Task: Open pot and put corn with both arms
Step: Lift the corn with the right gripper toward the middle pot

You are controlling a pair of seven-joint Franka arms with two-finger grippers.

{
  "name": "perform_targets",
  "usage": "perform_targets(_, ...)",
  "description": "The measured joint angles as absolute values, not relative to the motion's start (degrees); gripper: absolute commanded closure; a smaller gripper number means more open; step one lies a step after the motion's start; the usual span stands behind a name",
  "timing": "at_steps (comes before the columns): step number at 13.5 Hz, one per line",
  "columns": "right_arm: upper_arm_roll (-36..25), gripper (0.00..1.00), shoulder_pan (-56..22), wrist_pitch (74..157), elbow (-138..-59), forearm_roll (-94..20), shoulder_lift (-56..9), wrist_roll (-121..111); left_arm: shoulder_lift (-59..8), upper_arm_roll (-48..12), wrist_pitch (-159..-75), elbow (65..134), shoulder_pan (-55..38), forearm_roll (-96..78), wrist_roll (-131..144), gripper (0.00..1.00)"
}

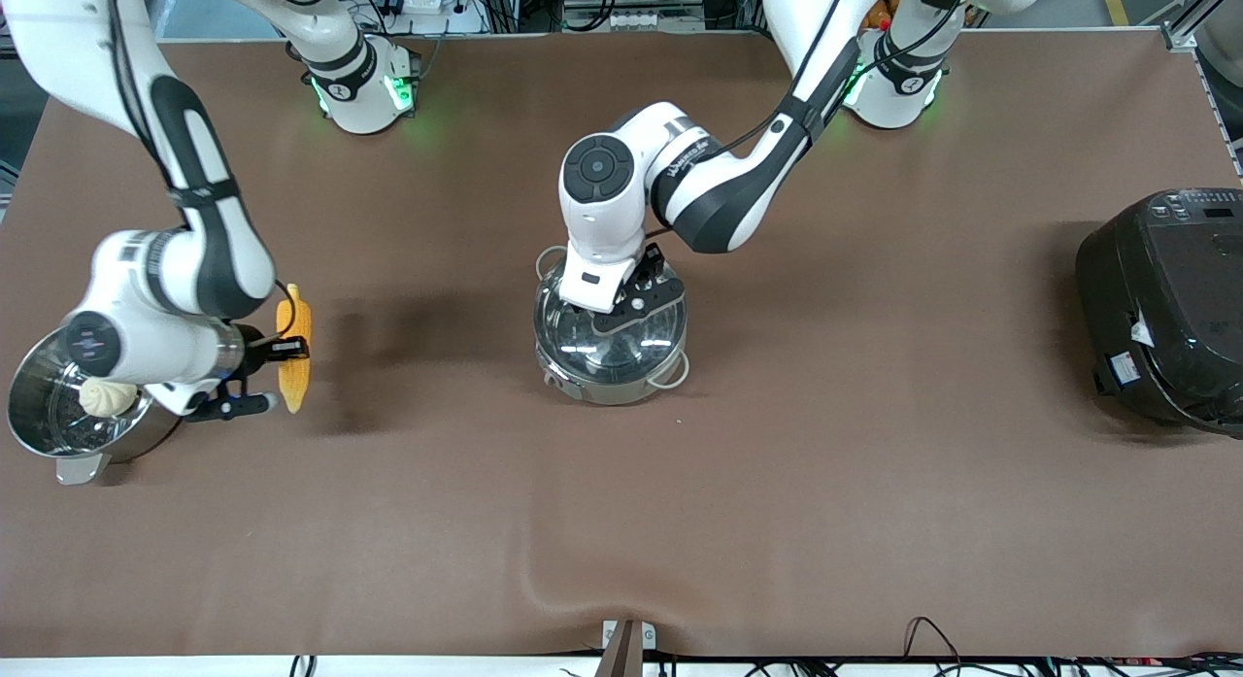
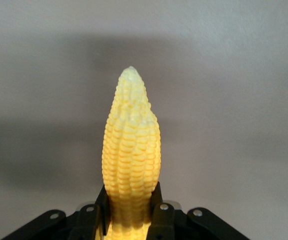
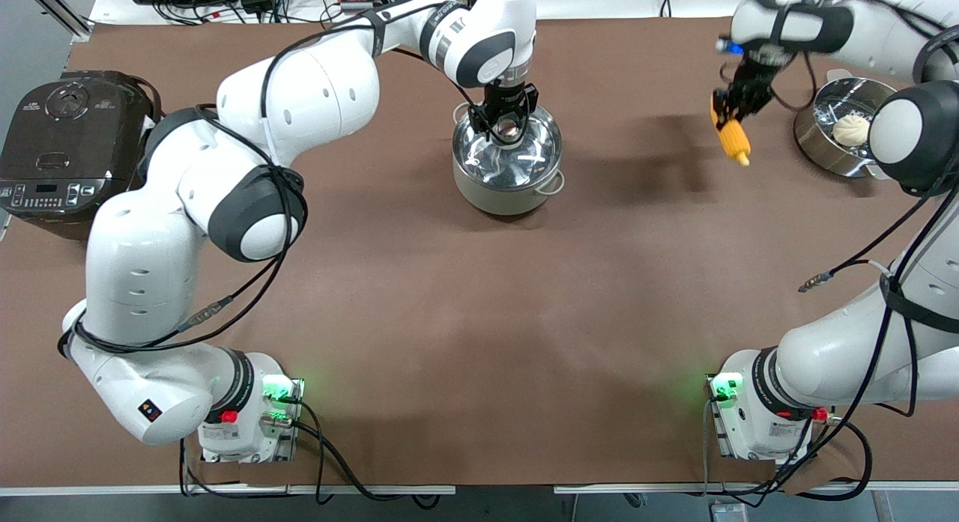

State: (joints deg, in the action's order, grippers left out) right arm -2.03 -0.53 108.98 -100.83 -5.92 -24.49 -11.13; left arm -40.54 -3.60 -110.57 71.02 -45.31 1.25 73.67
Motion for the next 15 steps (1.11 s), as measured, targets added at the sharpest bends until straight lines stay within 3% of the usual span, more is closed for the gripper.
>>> perform_targets(2, -2.0, 0.82, -1.3, 102.9, -95.0, -7.2, -23.8, -11.0, -40.8, -3.6, -110.9, 71.0, -45.5, 1.3, 73.7, 0.71)
perform_targets(4, -2.0, 0.83, -2.7, 100.8, -92.3, -8.7, -23.8, -7.9, -40.9, -3.6, -111.5, 70.7, -45.7, 1.3, 73.7, 1.0)
perform_targets(11, -1.3, 0.83, -19.2, 100.8, -87.8, -10.1, -23.9, 19.3, -40.7, -3.6, -110.6, 70.2, -45.6, 1.3, 73.7, 1.0)
perform_targets(15, -1.4, 0.83, -22.9, 100.9, -87.5, -10.3, -24.0, 22.6, -34.9, -2.7, -100.8, 69.0, -43.8, 1.7, 68.2, 1.0)
